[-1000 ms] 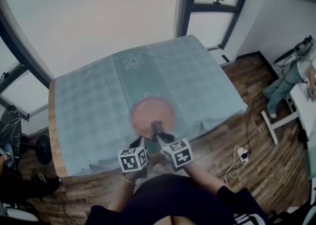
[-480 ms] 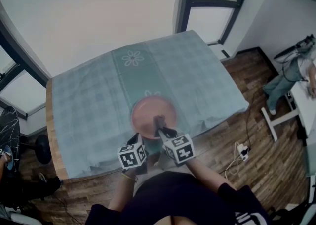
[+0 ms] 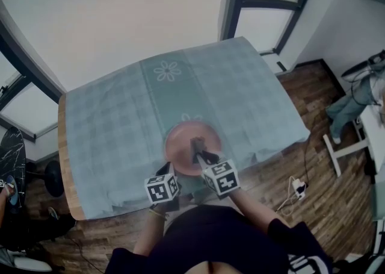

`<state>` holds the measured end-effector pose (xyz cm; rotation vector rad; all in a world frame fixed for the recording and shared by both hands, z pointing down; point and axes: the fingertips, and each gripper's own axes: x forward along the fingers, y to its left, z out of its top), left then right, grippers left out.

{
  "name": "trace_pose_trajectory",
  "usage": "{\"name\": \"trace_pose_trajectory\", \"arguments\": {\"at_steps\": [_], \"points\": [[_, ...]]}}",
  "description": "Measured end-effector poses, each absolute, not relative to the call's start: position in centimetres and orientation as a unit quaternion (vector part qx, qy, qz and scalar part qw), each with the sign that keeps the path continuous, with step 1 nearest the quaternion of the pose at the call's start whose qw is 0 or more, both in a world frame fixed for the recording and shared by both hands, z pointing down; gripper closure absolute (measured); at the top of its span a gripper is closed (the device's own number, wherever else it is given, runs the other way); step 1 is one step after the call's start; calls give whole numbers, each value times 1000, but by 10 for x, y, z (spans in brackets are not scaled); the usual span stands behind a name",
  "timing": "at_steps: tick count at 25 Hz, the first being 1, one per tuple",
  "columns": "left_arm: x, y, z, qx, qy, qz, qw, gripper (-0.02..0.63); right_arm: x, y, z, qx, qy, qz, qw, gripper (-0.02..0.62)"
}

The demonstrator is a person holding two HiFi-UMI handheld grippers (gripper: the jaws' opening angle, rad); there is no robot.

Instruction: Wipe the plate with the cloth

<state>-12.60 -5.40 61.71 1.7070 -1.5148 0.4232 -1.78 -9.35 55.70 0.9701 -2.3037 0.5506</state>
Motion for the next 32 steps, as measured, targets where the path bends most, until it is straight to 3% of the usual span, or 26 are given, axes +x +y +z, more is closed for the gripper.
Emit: {"name": "trace_pose_trajectory", "arguments": {"at_steps": [10,14,18,32], "points": [[-139,-82,641,666,-595,181,413,584,-26,-132,579,359,-857,205,309,563],[-139,-89,649,669,-588,185,415,500,-29,-143,588,356,-854,200,322,563],[-140,-93,660,665,-586,194,421,471,-32,-157,599,353,-851,193,338,563],[-142,-97,687,644,-591,216,435,469,-34,-197,641,355,-828,196,387,563]]}}
